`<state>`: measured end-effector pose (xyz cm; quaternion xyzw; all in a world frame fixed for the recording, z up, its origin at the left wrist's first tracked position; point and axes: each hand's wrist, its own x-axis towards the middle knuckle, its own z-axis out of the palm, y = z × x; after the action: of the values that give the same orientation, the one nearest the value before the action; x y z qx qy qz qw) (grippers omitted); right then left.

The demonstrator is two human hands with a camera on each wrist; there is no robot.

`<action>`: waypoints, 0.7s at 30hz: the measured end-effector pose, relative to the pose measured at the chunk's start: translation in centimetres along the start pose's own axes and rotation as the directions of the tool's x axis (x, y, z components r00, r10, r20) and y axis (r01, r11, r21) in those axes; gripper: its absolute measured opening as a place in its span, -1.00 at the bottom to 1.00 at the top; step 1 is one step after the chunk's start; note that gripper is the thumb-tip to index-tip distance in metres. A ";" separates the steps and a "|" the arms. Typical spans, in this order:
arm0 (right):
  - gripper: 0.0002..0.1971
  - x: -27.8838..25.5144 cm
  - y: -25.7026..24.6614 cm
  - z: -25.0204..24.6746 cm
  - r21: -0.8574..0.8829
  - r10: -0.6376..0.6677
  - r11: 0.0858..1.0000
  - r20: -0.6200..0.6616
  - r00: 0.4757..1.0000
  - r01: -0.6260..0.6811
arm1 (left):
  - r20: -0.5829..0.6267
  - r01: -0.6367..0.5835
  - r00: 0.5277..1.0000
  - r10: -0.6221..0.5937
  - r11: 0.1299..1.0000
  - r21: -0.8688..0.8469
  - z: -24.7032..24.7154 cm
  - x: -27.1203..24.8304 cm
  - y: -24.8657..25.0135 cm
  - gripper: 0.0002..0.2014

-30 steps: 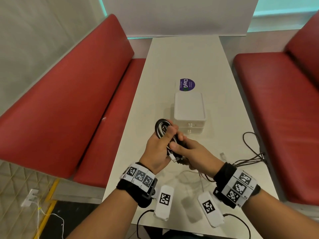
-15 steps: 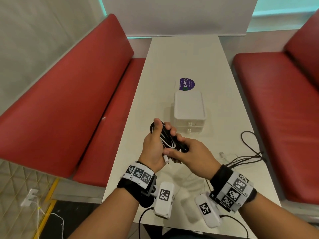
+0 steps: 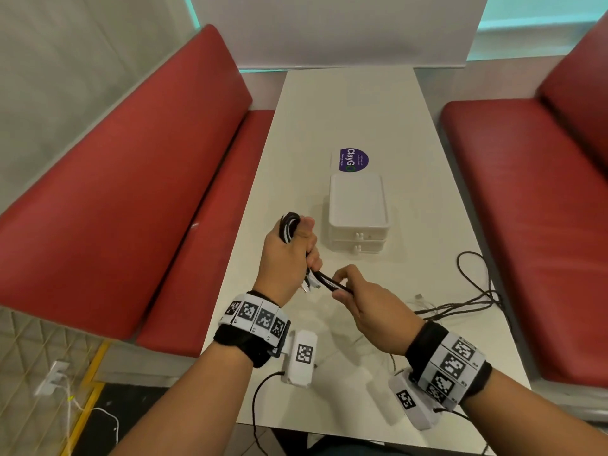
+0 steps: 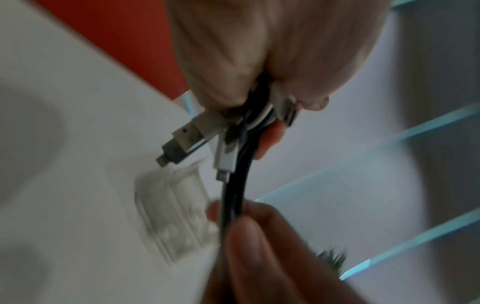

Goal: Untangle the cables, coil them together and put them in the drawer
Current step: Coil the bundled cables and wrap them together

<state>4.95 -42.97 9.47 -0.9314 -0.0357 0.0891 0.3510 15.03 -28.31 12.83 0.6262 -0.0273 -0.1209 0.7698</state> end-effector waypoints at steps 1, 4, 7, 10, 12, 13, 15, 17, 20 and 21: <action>-0.78 0.1 -0.1 -0.1 -0.074 0.011 0.997 0.020 1.000 -0.010 | 0.012 -0.050 0.999 0.049 0.994 0.101 -0.2 0.3 -0.1 -0.71; -0.82 -0.1 -1.0 -0.5 -0.235 0.019 0.972 0.126 0.992 0.012 | 0.107 -0.193 0.981 0.163 0.880 0.434 -0.7 0.8 -0.2 -0.68; -0.82 -0.6 -2.1 -1.4 -0.332 -0.022 0.940 0.190 0.982 0.085 | 0.177 -0.293 0.956 0.235 0.691 0.660 -0.7 1.1 -0.1 -0.66; -0.71 -0.2 -3.0 -3.1 -0.360 0.001 0.930 0.193 0.981 0.070 | 0.207 -0.279 0.960 0.188 0.600 0.750 -1.4 1.5 -0.2 -0.54; -0.69 0.2 -3.1 -4.5 -0.234 -0.011 0.971 0.190 0.982 0.056 | 0.271 -0.290 0.955 0.117 0.547 0.786 -1.7 1.5 -0.4 -0.37; -0.73 0.3 -3.1 -5.1 -0.165 -0.041 0.983 0.197 0.980 0.074 | 0.308 -0.297 0.949 0.068 0.526 0.797 -1.7 1.4 -0.5 -0.30; -0.81 0.5 -3.3 -6.4 -0.064 -0.107 0.990 0.229 0.968 0.125 | 0.384 -0.310 0.923 -0.038 0.520 0.796 -1.8 0.6 -0.8 -0.27; -0.79 0.7 -3.4 -7.3 -0.004 -0.167 0.985 0.189 0.968 0.171 | 0.422 -0.229 0.891 -0.165 0.640 0.733 -1.7 -0.7 -1.3 -0.24; -0.88 1.6 -2.9 -7.8 0.112 -0.159 0.981 -0.024 0.987 0.161 | 0.386 0.328 0.762 -0.520 0.824 0.462 -0.9 -2.9 -2.5 0.01; -0.89 1.9 -2.5 -7.7 0.156 -0.141 0.976 -0.078 0.987 0.152 | 0.446 0.453 0.687 -0.573 0.818 0.354 -0.7 -3.2 -2.7 0.04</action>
<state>8.28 -45.82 16.60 -0.8972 -0.0851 0.0347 0.4319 11.63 -27.40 10.38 0.6288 -0.0758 -0.4977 0.5926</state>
